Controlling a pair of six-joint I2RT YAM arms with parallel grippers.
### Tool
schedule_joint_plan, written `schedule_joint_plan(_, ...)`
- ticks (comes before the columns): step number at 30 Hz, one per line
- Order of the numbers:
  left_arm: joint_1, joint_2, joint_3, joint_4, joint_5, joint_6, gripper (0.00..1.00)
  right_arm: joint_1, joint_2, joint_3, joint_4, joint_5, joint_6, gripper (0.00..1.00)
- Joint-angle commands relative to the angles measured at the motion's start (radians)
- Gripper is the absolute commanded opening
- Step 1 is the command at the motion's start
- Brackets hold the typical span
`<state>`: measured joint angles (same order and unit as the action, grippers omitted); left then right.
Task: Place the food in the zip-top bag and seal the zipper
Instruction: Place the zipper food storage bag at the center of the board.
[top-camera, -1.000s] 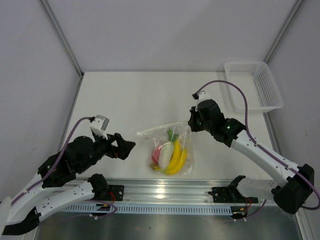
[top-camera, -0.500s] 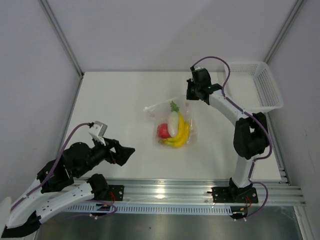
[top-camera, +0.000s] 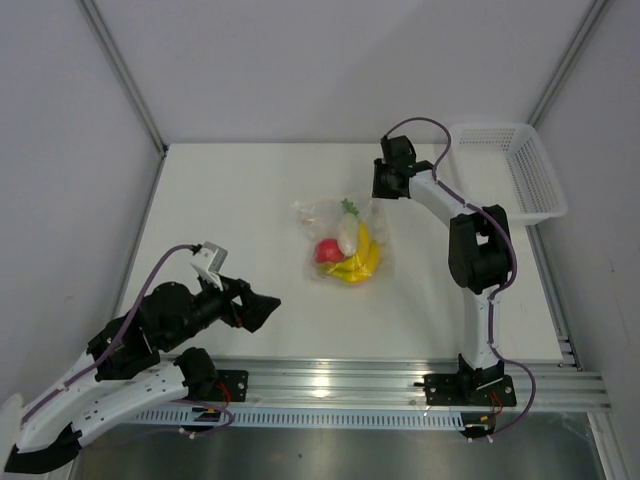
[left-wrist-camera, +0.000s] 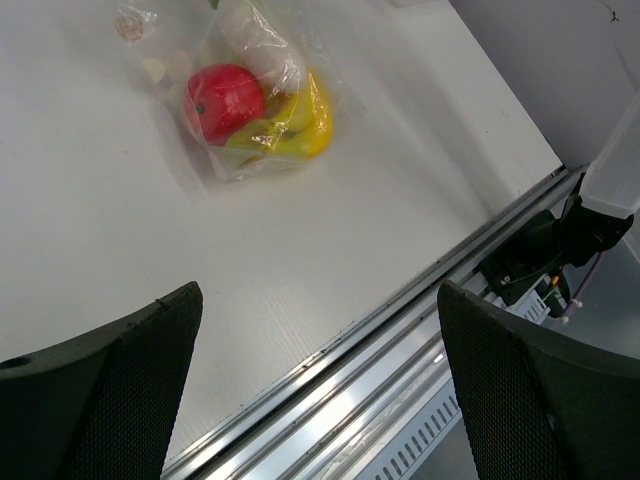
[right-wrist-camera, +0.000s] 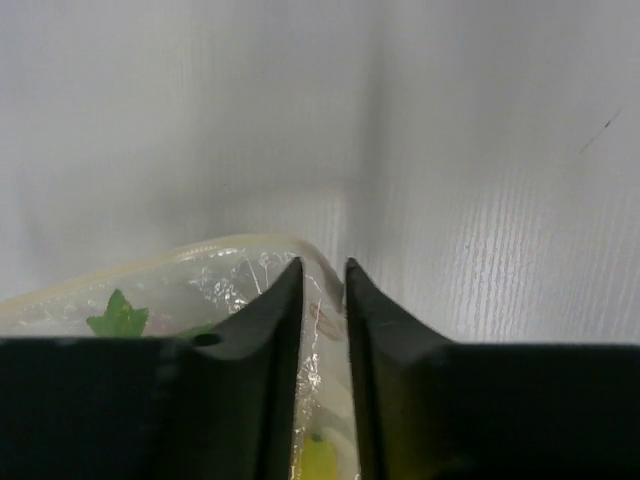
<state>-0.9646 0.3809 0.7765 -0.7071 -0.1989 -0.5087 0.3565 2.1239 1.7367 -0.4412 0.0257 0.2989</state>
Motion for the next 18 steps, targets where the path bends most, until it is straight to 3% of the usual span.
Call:
schedule_joint_plan(1,-0.003,-0.002,-0.016,0.05,0.027,-0.037,0.99,-0.004,0.004,0.055,-0.033,0.026,-0.018,0.32)
schedule_joint_plan(2,-0.003,-0.005,-0.02,0.057,0.029,-0.047,1.0,-0.005,-0.002,0.069,-0.04,0.037,-0.021,0.46)
schedule_joint_plan(4,-0.003,-0.016,-0.029,0.06,0.032,-0.076,0.99,-0.007,-0.022,0.073,-0.059,0.066,-0.029,0.55)
schedule_joint_plan(5,-0.003,-0.026,-0.036,0.06,0.032,-0.088,1.0,-0.01,-0.031,0.072,-0.063,0.068,-0.032,0.64)
schedule_joint_plan(10,-0.003,-0.071,-0.054,0.061,0.05,-0.136,0.99,-0.011,-0.131,0.028,-0.119,0.106,-0.03,0.8)
schedule_joint_plan(13,-0.003,-0.086,-0.062,0.054,0.05,-0.148,0.99,0.007,-0.246,-0.09,-0.113,0.137,-0.026,0.99)
schedule_joint_plan(18,-0.003,-0.1,-0.083,0.075,0.049,-0.154,0.99,0.047,-0.479,-0.38,-0.051,0.175,0.012,1.0)
